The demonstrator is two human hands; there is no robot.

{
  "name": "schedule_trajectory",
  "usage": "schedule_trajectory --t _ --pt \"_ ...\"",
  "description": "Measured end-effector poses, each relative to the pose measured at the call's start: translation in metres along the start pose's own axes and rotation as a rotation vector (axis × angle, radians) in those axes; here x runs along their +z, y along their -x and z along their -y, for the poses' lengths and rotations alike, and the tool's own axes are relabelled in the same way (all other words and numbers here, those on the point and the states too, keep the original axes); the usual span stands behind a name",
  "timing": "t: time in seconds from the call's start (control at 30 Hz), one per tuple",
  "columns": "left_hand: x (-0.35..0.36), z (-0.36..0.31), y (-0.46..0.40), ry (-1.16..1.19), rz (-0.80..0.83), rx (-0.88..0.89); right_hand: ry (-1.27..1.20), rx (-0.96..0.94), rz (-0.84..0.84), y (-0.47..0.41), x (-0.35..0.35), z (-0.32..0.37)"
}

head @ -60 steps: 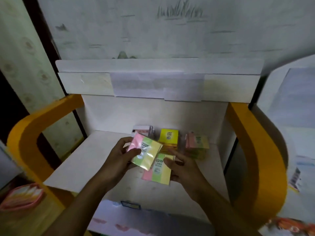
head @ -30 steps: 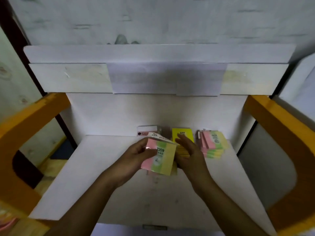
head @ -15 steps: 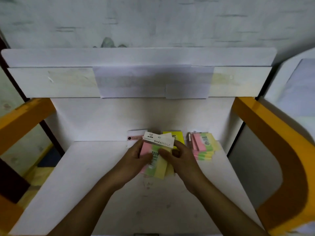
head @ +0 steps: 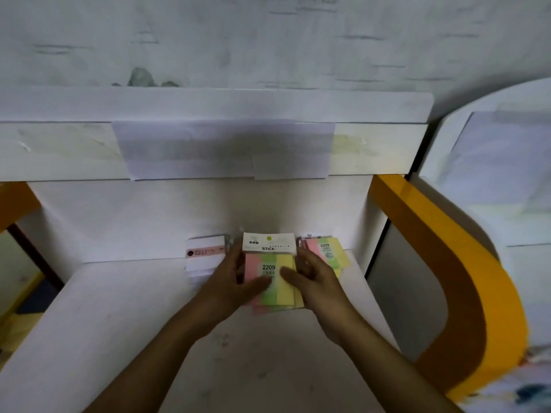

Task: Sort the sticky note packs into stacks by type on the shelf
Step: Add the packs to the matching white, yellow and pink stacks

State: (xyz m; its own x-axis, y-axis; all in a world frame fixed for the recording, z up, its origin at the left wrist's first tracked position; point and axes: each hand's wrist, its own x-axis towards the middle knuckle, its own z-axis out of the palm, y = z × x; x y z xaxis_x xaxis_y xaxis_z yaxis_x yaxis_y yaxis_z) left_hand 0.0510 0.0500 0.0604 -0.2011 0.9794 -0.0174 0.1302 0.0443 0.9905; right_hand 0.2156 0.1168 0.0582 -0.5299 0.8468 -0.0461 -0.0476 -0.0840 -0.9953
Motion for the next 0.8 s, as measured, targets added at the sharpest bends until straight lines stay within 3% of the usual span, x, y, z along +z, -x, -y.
schedule_trajectory --t 0.13,0.33,0.5,0.8 --pt "0.008 -0.001 -0.013 0.127 -0.083 -0.009 -0.001 -0.003 -0.132 -0.021 -0.027 0.016" --pt "0.0 0.009 -0.014 0.059 -0.073 -0.046 0.325 0.036 -0.372 -0.075 -0.081 0.026" --pt "0.0 0.026 -0.013 0.031 0.008 -0.069 0.318 0.189 -0.368 -0.095 -0.097 0.01" --pt "0.008 0.046 -0.015 -0.004 0.048 -0.093 0.401 0.157 -0.358 -0.104 -0.105 -0.008"
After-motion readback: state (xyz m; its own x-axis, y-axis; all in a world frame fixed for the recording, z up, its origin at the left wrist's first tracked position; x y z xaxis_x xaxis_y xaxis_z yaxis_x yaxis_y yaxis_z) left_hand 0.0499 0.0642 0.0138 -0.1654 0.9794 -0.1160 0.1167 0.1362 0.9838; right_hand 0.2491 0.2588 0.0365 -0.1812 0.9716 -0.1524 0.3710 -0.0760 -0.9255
